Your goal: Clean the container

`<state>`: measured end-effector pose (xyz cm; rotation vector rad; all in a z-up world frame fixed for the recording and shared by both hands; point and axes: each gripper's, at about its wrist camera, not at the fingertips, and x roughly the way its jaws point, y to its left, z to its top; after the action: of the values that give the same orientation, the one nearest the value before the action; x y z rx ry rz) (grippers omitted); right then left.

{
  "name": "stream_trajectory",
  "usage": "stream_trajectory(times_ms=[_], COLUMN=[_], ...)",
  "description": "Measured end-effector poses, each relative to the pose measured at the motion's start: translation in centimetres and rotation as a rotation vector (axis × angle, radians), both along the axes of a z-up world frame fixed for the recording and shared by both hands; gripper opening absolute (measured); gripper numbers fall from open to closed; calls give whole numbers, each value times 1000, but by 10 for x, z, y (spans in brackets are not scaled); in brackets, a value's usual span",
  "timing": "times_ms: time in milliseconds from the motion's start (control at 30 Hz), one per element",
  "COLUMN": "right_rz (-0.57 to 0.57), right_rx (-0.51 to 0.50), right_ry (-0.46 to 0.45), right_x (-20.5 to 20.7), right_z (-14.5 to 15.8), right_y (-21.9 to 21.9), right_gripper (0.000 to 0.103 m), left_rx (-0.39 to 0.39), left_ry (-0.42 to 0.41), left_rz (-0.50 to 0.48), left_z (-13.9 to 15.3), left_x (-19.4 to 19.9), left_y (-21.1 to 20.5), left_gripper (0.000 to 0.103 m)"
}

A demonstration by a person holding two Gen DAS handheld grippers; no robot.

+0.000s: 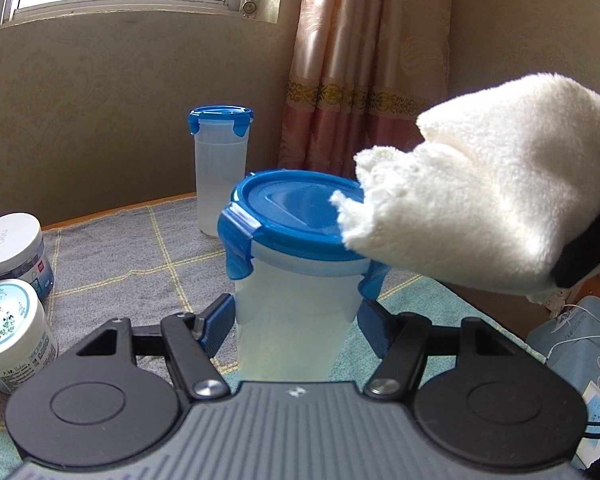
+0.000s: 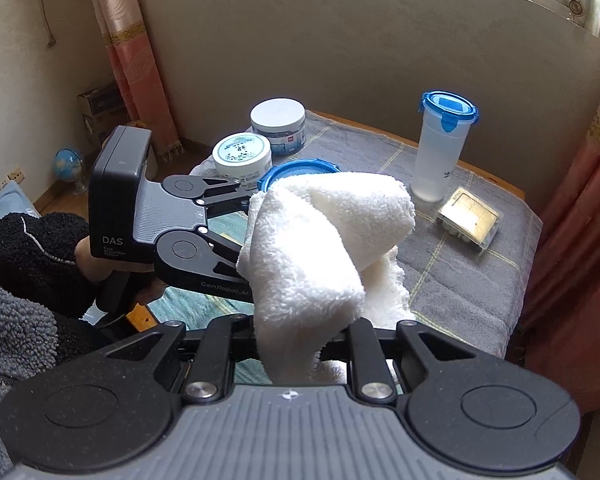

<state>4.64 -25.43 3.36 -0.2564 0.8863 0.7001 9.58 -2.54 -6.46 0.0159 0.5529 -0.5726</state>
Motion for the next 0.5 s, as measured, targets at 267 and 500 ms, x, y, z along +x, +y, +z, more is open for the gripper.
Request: stream_trajectory(times_ms=[267, 500], right_rz=[-77, -134], right_rx=[0, 1], right_ry=[-25, -104], right_x=[9, 43], right_z=[9, 28], right_y=[-22, -30], right_gripper=[22, 22], left_rx=[9, 16], left_ry=[24, 16], left_rz=[7, 1], left_z=[-4, 1], left_x=[-1, -4], left_y=[1, 2], left_gripper=[66, 66])
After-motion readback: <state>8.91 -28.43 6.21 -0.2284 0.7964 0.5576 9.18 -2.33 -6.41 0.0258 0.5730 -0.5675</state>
